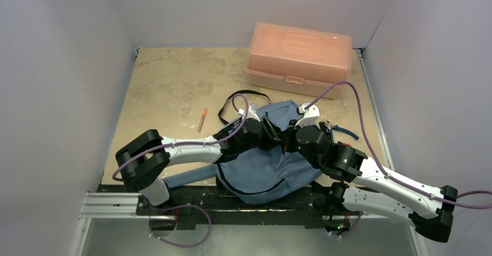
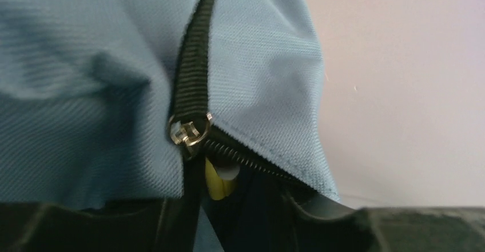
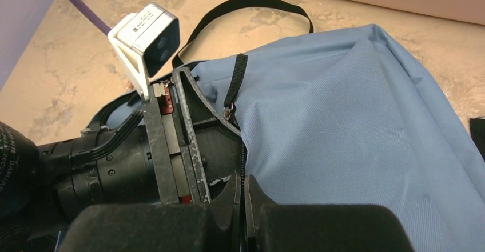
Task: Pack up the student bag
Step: Place the stationery in the student bag, then pick up the stationery from the center of the board.
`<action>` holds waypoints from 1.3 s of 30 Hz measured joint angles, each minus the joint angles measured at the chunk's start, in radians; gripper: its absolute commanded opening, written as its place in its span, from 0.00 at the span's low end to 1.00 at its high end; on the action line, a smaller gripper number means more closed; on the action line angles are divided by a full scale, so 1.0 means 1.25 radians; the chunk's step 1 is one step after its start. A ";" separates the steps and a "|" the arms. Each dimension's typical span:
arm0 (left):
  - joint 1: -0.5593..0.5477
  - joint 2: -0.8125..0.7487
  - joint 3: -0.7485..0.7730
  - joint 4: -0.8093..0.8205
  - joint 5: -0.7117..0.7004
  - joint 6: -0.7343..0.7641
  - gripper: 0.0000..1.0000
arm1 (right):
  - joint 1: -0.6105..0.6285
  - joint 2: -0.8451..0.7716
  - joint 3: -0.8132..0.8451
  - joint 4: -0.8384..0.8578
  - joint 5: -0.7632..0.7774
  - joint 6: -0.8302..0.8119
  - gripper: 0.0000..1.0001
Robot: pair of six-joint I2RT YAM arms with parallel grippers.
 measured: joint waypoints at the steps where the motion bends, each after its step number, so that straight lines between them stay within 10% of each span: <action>1: -0.001 -0.002 0.000 -0.011 -0.004 0.001 0.58 | 0.000 0.000 0.000 0.000 0.002 0.000 0.00; 7: -0.005 -0.085 -0.027 -0.091 -0.027 0.045 0.86 | -0.001 -0.025 -0.002 0.000 0.015 0.001 0.00; 22: 0.019 -0.407 -0.020 -0.622 -0.302 0.358 0.98 | 0.002 -0.023 -0.009 0.004 -0.007 0.001 0.00; 31: 0.461 -0.310 0.014 -0.772 -0.300 0.475 1.00 | 0.003 -0.010 -0.010 0.008 -0.010 -0.001 0.00; 39: 0.607 -0.021 0.146 -0.738 -0.182 0.529 0.80 | 0.003 -0.010 -0.010 0.009 -0.017 -0.005 0.00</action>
